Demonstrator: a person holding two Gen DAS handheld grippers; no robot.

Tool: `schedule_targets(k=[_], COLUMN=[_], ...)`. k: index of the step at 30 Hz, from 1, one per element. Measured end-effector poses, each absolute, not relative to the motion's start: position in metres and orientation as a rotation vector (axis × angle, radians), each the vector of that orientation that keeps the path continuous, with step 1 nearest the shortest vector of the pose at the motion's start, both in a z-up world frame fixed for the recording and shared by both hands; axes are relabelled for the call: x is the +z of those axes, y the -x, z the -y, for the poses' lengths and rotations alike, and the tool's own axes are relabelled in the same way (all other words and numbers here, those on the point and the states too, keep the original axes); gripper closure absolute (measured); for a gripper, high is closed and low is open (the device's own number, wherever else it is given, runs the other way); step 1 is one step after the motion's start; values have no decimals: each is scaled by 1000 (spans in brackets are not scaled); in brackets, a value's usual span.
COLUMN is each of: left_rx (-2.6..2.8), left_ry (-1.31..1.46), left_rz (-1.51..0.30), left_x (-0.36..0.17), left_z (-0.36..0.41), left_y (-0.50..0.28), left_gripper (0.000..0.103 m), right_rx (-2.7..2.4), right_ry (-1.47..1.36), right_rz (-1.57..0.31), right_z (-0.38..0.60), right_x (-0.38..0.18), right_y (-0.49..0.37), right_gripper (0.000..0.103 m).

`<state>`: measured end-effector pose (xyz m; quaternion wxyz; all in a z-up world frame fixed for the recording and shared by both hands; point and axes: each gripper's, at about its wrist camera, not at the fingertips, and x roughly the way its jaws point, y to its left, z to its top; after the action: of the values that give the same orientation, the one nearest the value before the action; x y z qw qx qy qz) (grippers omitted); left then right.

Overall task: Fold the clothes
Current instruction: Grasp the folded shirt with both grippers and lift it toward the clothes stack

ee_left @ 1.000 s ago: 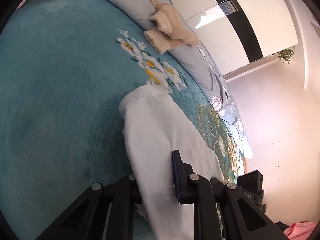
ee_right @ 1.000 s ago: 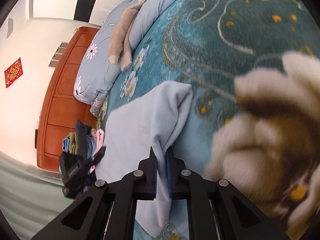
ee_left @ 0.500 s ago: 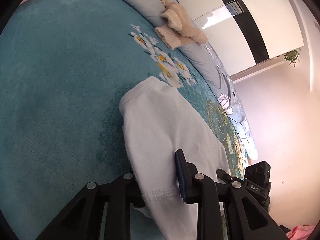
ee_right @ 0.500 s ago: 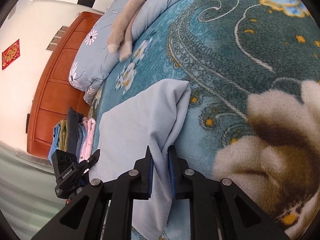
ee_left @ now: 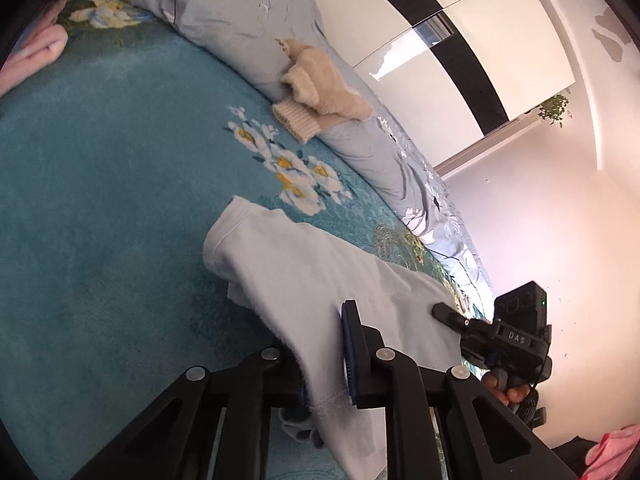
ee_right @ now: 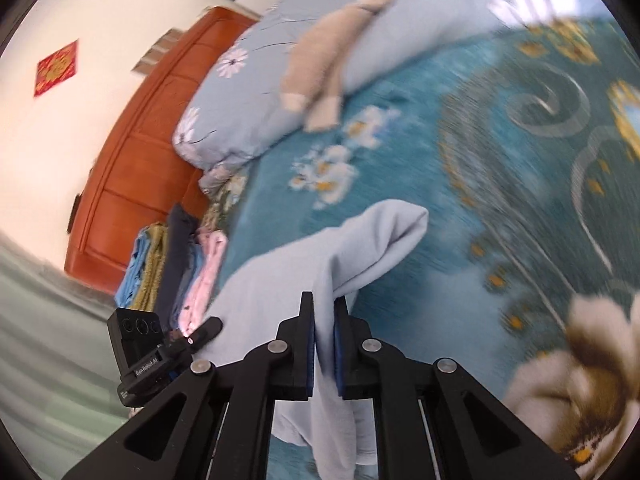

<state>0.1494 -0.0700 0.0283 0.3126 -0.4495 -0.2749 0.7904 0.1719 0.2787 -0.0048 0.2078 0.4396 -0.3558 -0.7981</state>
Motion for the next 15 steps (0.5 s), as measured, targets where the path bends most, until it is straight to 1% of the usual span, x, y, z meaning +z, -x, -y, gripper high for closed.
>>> schedule_targets(k=[4,8,12,15], left_rx=[2185,2323,2477,2587], left_ry=[1038,886,750,661], left_rz=[755,754,734,725], left_x=[81,146,209,248], left_z=[123,192,263,316], left_y=[-151,-151,-155,-158], left_gripper=[88,88,88,88], right_rx=[-2164,-2094,-2030,-1955], right_ry=[-1123,-1011,-902,-859], right_rz=[844,714,573,496], right_z=[-226,-167,-86,-20], right_x=[51,106,172,207], right_y=[-134,-96,-60,-35], right_gripper=[95,95,96,96])
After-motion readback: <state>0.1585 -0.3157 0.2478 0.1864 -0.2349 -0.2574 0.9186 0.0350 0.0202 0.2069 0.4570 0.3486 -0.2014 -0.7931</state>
